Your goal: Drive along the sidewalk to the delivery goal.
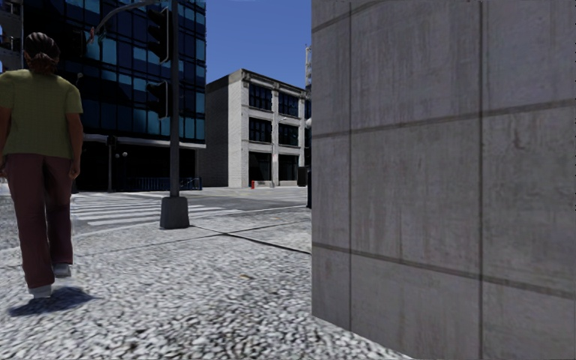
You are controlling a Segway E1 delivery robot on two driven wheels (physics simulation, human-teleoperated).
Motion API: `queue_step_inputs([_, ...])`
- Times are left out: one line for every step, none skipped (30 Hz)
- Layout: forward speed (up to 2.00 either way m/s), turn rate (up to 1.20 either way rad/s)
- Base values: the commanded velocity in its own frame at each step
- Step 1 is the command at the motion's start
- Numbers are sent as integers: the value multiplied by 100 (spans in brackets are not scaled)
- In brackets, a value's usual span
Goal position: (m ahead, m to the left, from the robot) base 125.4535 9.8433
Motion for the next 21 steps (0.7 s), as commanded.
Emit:
queue_step_inputs([80,64])
queue_step_inputs([80,64])
queue_step_inputs([80,64])
queue_step_inputs([80,64])
queue_step_inputs([80,64])
queue_step_inputs([80,64])
queue_step_inputs([80,64])
queue_step_inputs([80,64])
queue_step_inputs([80,64])
queue_step_inputs([80,64])
queue_step_inputs([80,64])
queue_step_inputs([80,64])
queue_step_inputs([80,64])
queue_step_inputs([80,63])
queue_step_inputs([80,63])
queue_step_inputs([80,62])
queue_step_inputs([80,61])
queue_step_inputs([80,60])
queue_step_inputs([80,53])
queue_step_inputs([80,0])
queue_step_inputs([76,0])
